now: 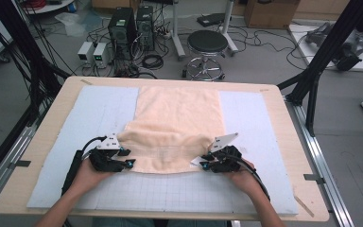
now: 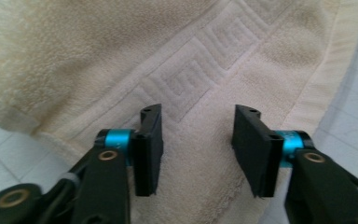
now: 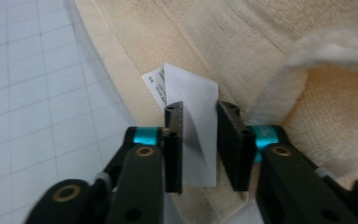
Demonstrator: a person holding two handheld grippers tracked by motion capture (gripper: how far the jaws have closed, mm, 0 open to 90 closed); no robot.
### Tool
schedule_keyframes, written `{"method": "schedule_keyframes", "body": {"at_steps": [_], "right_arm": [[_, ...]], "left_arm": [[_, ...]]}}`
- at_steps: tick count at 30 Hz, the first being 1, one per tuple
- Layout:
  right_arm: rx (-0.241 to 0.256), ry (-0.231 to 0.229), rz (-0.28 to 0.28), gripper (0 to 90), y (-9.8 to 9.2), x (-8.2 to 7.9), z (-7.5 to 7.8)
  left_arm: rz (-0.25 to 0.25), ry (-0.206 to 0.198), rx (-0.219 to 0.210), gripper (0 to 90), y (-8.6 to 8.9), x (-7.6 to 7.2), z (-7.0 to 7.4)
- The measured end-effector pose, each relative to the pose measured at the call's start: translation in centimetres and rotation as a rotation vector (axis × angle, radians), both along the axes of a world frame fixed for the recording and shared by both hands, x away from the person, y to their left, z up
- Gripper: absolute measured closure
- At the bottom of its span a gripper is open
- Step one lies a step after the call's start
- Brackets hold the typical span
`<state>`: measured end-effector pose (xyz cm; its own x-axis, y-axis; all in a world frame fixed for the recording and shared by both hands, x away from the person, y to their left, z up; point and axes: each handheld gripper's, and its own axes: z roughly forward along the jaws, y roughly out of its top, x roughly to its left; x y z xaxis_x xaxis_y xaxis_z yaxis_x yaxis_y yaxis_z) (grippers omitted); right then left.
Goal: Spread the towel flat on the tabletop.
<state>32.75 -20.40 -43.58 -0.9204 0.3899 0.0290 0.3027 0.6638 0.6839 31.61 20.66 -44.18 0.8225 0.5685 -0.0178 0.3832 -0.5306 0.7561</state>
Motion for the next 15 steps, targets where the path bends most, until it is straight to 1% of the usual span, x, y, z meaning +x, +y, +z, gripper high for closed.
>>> {"method": "schedule_keyframes", "body": {"at_steps": [1,2,4,5,6,7,9,11,13,15], "right_arm": [[0.013,0.005,-0.002,76.1,-0.1,0.0,-0.1],[0.015,0.005,-0.002,80.4,-0.1,-0.1,-0.1],[0.012,0.009,0.006,85.3,0.0,-0.2,-0.1],[0.006,0.002,0.014,86.4,0.0,-0.2,0.0],[0.005,0.003,0.017,86.9,0.0,-0.2,0.0],[0.008,0.015,0.015,87.1,-0.1,-0.2,0.1],[0.009,0.022,0.013,87.1,-0.3,-0.4,0.3],[0.014,0.004,0.025,87.1,-0.3,-1.0,0.9],[0.026,-0.010,0.033,87.1,-0.5,-1.9,1.6],[0.041,-0.030,0.055,87.1,-0.6,-3.1,2.5]], "left_arm": [[0.011,0.000,-0.001,60.3,0.0,-0.1,0.0],[0.016,-0.001,-0.006,64.1,0.0,-0.1,0.0],[0.018,0.003,-0.012,71.1,0.0,-0.2,0.0],[0.022,0.003,-0.014,76.8,-0.1,-0.3,0.0],[0.017,0.007,-0.006,79.9,-0.1,-0.3,0.1],[0.015,0.012,-0.010,82.9,-0.1,-0.4,0.2],[0.003,0.020,-0.008,84.4,-0.1,-0.7,0.4],[-0.005,0.007,-0.009,85.0,0.0,-1.2,1.0],[0.001,-0.018,-0.028,85.1,0.2,-2.3,1.8],[-0.007,-0.047,-0.039,85.0,0.4,-3.8,2.8]]}}
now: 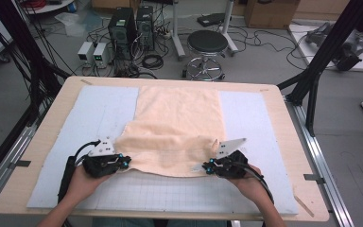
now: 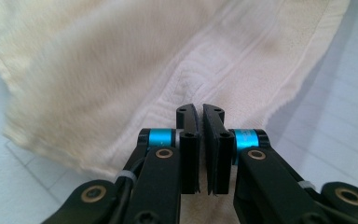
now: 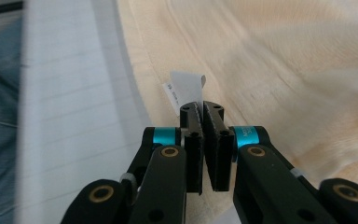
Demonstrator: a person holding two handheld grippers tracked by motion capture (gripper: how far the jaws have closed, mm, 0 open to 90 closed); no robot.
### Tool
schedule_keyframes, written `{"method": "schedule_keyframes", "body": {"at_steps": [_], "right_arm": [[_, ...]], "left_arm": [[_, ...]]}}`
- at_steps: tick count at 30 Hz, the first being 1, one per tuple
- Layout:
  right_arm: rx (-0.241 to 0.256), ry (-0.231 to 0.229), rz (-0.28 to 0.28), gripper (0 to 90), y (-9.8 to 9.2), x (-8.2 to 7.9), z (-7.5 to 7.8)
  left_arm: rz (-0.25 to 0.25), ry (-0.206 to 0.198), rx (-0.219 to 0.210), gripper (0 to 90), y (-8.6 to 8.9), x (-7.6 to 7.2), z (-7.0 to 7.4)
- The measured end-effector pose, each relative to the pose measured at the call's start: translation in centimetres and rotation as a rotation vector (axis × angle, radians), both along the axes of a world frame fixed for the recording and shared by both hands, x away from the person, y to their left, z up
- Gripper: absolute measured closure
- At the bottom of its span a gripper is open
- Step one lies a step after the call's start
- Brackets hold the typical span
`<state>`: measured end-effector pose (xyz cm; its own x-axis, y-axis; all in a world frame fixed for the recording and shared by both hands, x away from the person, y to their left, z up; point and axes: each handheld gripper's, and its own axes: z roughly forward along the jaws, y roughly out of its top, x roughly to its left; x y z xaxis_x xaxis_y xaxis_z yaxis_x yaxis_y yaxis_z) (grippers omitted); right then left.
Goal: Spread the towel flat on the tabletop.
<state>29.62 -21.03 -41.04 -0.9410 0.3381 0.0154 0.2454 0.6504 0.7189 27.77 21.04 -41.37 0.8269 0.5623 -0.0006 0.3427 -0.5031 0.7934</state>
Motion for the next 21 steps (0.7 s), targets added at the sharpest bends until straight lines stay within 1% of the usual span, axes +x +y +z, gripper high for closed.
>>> {"method": "schedule_keyframes", "body": {"at_steps": [1,2,4,5,6,7,8,9,10,11,12,13,14,15,16,18,20,21], "right_arm": [[0.011,-0.007,0.004,87.1,-0.1,-0.7,0.5],[0.024,-0.006,0.011,87.1,-0.3,-1.6,0.9],[0.040,-0.020,0.021,87.1,-0.6,-3.5,1.7],[0.053,-0.019,0.036,87.0,-0.7,-4.5,2.0],[0.065,-0.005,0.050,86.8,-0.8,-5.8,2.5],[0.069,0.000,0.074,86.2,-0.8,-7.1,2.9],[0.072,0.011,0.111,84.8,-0.8,-8.3,3.3],[0.084,0.027,0.134,82.4,-0.8,-9.5,3.7],[0.092,0.023,0.145,77.4,-0.8,-10.4,4.1],[0.095,0.007,0.149,73.5,-0.9,-11.0,4.5],[0.090,0.002,0.142,71.1,-0.9,-11.2,4.7],[0.084,-0.014,0.134,68.6,-0.9,-11.0,4.8],[0.068,-0.028,0.119,66.6,-0.9,-10.5,4.7],[0.055,-0.037,0.113,65.2,-0.7,-9.8,4.5],[0.041,-0.051,0.108,63.2,-0.5,-9.0,4.1],[0.018,-0.064,0.093,59.6,0.0,-7.2,3.1],[0.002,-0.063,0.085,57.9,0.4,-5.3,1.8],[-0.007,-0.063,0.072,57.3,0.6,-4.3,1.2]], "left_arm": [[-0.007,-0.010,-0.004,85.1,0.2,-0.9,0.5],[-0.016,-0.010,-0.020,85.1,0.4,-1.9,0.9],[-0.037,-0.015,-0.036,85.1,0.8,-4.2,1.8],[-0.048,-0.015,-0.044,85.1,1.1,-5.5,2.3],[-0.068,-0.014,-0.055,85.0,1.3,-6.7,2.7],[-0.088,-0.015,-0.061,85.0,1.4,-8.1,3.2],[-0.108,-0.012,-0.063,84.8,1.4,-9.3,3.5],[-0.135,-0.010,-0.060,84.4,1.3,-10.4,3.8],[-0.158,-0.010,-0.062,82.9,1.2,-11.2,3.9],[-0.169,-0.007,-0.059,77.5,1.0,-11.8,4.0],[-0.176,-0.002,-0.058,68.4,0.9,-11.9,4.1],[-0.185,-0.006,-0.065,64.2,0.7,-11.8,4.0],[-0.189,-0.027,-0.060,63.2,0.6,-11.5,3.9],[-0.182,-0.034,-0.057,61.5,0.5,-10.9,3.6],[-0.174,-0.038,-0.054,60.1,0.3,-10.1,3.2],[-0.164,-0.059,-0.035,58.9,0.1,-8.2,2.2],[-0.153,-0.064,-0.029,56.7,0.0,-6.1,1.3],[-0.139,-0.067,-0.025,54.9,0.0,-5.1,0.8]]}}
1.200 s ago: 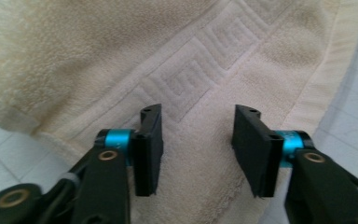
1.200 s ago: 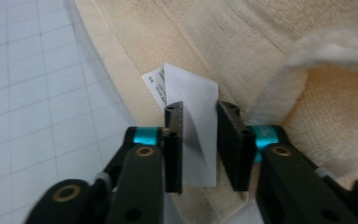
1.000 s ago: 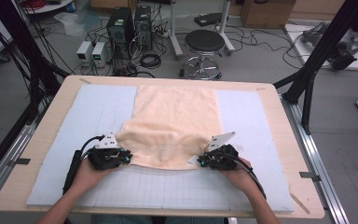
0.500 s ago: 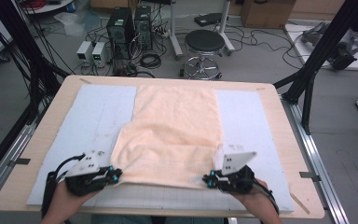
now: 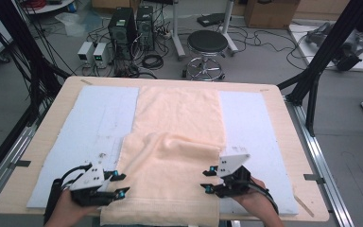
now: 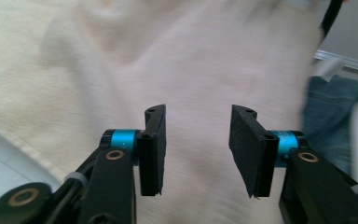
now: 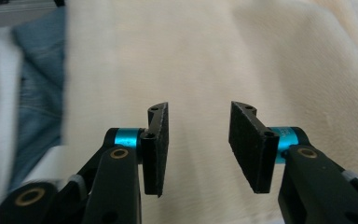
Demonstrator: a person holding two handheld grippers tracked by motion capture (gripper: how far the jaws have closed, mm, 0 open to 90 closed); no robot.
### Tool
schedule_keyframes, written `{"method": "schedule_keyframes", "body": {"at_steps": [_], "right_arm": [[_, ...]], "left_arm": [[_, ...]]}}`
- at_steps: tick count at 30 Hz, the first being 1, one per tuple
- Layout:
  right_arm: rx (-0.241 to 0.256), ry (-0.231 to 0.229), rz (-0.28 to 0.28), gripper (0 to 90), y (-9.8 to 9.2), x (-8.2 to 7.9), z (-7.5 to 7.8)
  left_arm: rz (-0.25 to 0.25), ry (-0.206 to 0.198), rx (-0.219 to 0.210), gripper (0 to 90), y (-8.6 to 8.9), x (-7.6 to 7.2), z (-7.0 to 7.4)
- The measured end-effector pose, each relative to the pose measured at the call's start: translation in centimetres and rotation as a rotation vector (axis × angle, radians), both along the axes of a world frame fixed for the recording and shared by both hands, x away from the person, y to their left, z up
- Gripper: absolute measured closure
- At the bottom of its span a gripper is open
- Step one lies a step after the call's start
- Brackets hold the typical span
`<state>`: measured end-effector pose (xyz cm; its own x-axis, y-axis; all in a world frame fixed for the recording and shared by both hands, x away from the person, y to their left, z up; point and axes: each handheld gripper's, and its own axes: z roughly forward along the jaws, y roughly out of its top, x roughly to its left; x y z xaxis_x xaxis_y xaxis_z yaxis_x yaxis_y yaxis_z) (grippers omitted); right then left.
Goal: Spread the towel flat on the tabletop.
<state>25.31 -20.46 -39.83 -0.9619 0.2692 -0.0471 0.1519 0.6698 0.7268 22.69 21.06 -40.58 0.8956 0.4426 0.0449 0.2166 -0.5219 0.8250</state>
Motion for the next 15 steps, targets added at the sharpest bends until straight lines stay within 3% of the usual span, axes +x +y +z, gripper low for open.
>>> {"method": "schedule_keyframes", "body": {"at_steps": [2,3,9,10,11,13,15], "right_arm": [[0.001,0.005,-0.019,56.5,0.2,1.8,-1.1],[-0.014,0.004,-0.031,56.4,0.4,2.5,-1.6],[-0.060,0.025,-0.089,56.9,0.4,5.6,-3.1],[-0.074,0.041,-0.099,58.0,0.4,6.0,-3.5],[-0.053,0.078,-0.104,60.1,0.2,6.3,-3.7],[-0.039,0.097,-0.092,70.4,0.0,6.5,-3.8],[-0.034,0.110,-0.078,79.0,0.0,6.4,-3.8]], "left_arm": [[0.015,0.008,-0.003,52.2,0.0,1.9,-0.8],[0.024,0.012,0.016,51.5,0.0,3.0,-1.2],[0.073,0.053,0.030,47.3,0.3,6.9,-2.5],[0.081,0.089,0.043,48.6,0.3,7.3,-2.9],[0.078,0.128,0.070,53.5,0.2,7.7,-3.3],[0.084,0.107,0.064,61.6,0.1,7.5,-3.6],[0.089,0.118,0.066,69.1,0.1,7.4,-3.5]]}}
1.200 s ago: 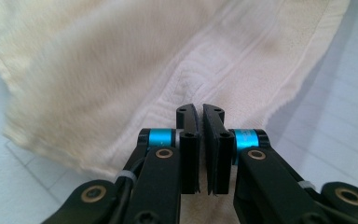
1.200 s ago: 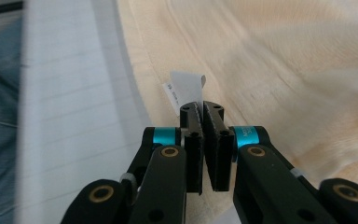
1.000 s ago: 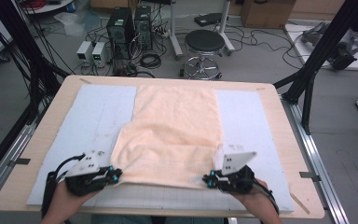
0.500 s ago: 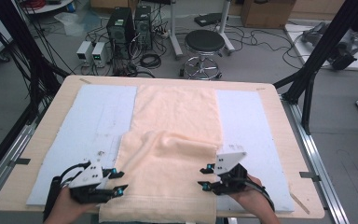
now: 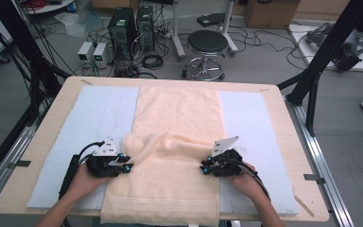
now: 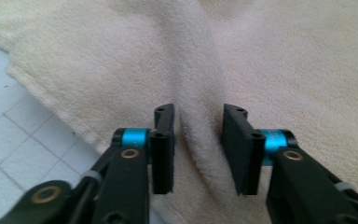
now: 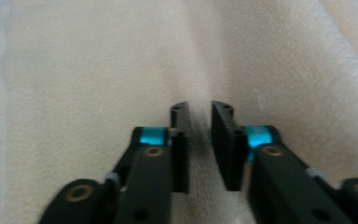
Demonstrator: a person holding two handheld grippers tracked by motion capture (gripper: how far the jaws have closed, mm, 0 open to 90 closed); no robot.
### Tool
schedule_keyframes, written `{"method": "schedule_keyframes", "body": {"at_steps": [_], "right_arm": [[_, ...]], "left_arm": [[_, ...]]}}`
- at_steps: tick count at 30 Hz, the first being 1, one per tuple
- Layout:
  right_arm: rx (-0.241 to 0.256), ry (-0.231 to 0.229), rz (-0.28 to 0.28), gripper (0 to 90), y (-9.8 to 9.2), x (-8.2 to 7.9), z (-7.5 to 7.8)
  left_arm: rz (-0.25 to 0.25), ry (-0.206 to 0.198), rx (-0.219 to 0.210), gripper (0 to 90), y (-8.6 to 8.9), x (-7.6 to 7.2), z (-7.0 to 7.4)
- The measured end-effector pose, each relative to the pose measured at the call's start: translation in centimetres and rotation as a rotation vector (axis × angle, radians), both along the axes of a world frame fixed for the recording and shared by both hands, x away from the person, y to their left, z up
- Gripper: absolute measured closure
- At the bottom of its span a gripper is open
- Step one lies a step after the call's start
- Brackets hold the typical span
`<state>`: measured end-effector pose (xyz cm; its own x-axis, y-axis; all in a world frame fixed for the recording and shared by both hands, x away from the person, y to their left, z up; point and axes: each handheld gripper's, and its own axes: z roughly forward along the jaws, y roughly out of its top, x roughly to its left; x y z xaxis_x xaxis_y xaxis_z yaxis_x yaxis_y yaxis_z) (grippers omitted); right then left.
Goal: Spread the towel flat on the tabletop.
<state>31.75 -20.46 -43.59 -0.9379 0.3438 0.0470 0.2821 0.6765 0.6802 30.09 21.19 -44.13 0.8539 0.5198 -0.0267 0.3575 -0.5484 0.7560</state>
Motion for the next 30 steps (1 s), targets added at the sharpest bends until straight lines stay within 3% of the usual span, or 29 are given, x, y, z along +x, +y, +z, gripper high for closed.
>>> {"method": "schedule_keyframes", "body": {"at_steps": [3,7,12,15,17,18,20,22,25,27,30], "right_arm": [[-0.001,0.009,0.017,85.1,0.1,-0.1,0.1],[0.004,0.023,0.047,85.7,0.2,-1.4,0.6],[0.070,-0.022,0.116,85.8,-0.4,-5.8,2.7],[0.111,-0.022,0.145,85.3,-1.1,-8.7,3.9],[0.126,-0.034,0.167,80.4,-1.4,-10.5,4.7],[0.134,-0.024,0.169,76.7,-1.6,-11.2,5.1],[0.158,-0.036,0.170,71.4,-2.0,-11.7,5.8],[0.122,-0.078,0.140,68.4,-2.1,-11.3,5.9],[0.096,-0.087,0.092,64.2,-1.9,-9.3,5.2],[0.044,-0.095,0.069,62.2,-1.6,-7.7,4.2],[0.000,-0.060,0.054,60.5,-1.2,-5.4,2.3]], "left_arm": [[-0.002,0.012,0.004,81.3,-0.2,-0.4,0.2],[-0.019,0.015,-0.009,84.3,0.0,-1.9,1.0],[-0.076,-0.013,-0.053,84.5,0.7,-6.6,2.9],[-0.109,-0.027,-0.076,84.4,1.0,-9.7,4.0],[-0.120,-0.043,-0.092,82.8,1.2,-11.2,4.6],[-0.109,-0.055,-0.099,77.5,1.2,-11.7,4.8],[-0.119,-0.052,-0.111,67.0,1.3,-11.8,5.0],[-0.110,-0.062,-0.095,63.3,1.2,-11.0,4.7],[-0.083,-0.055,-0.075,60.1,0.7,-8.7,3.8],[-0.053,-0.033,-0.074,59.0,0.4,-7.0,3.0],[-0.029,-0.010,-0.040,58.3,-0.3,-4.6,2.0]]}}
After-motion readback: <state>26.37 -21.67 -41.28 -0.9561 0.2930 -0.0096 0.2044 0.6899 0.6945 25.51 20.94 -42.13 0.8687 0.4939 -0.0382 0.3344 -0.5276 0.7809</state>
